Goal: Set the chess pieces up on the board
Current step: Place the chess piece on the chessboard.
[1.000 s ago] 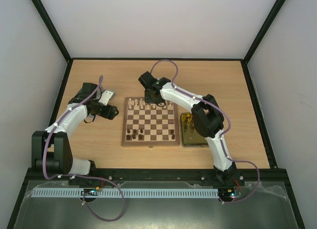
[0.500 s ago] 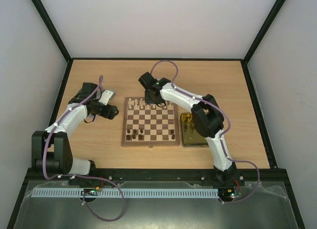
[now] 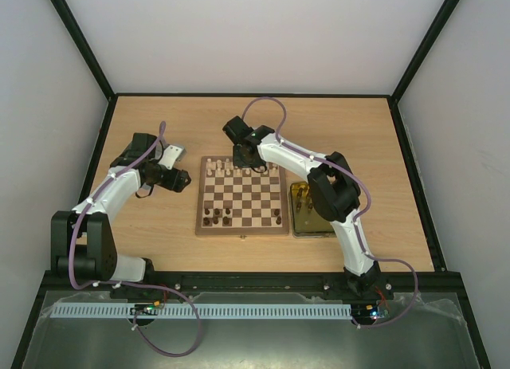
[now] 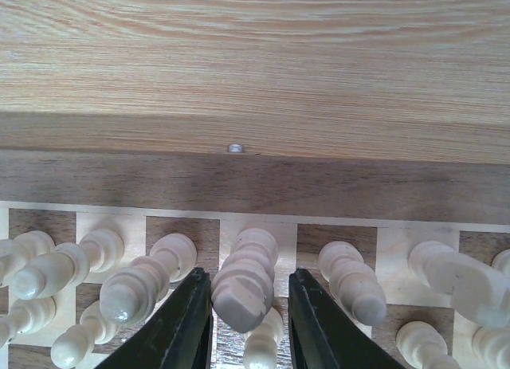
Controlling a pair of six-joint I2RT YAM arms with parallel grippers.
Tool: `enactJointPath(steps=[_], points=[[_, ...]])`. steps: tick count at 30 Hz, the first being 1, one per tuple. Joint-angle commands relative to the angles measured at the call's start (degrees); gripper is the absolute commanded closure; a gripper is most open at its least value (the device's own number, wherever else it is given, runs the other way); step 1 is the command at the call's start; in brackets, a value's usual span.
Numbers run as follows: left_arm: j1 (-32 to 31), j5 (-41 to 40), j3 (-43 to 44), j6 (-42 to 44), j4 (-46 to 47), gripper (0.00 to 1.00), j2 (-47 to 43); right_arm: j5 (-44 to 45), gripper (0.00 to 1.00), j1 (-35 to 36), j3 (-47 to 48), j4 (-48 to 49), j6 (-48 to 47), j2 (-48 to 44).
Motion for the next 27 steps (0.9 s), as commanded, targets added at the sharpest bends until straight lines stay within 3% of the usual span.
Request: enactJointPath(steps=[1, 27], points=[[0.4, 0.2, -0.3, 0.4, -0.4, 0.21, -0.6, 1.3, 0.74, 0.0, 0.7, -0.5, -0.4, -0.5], [0.4, 0.4, -0.5, 0.4, -0.3, 0.21, -0.5, 2.8, 0.74, -0.6, -0.3, 2.9, -0.3, -5.6]])
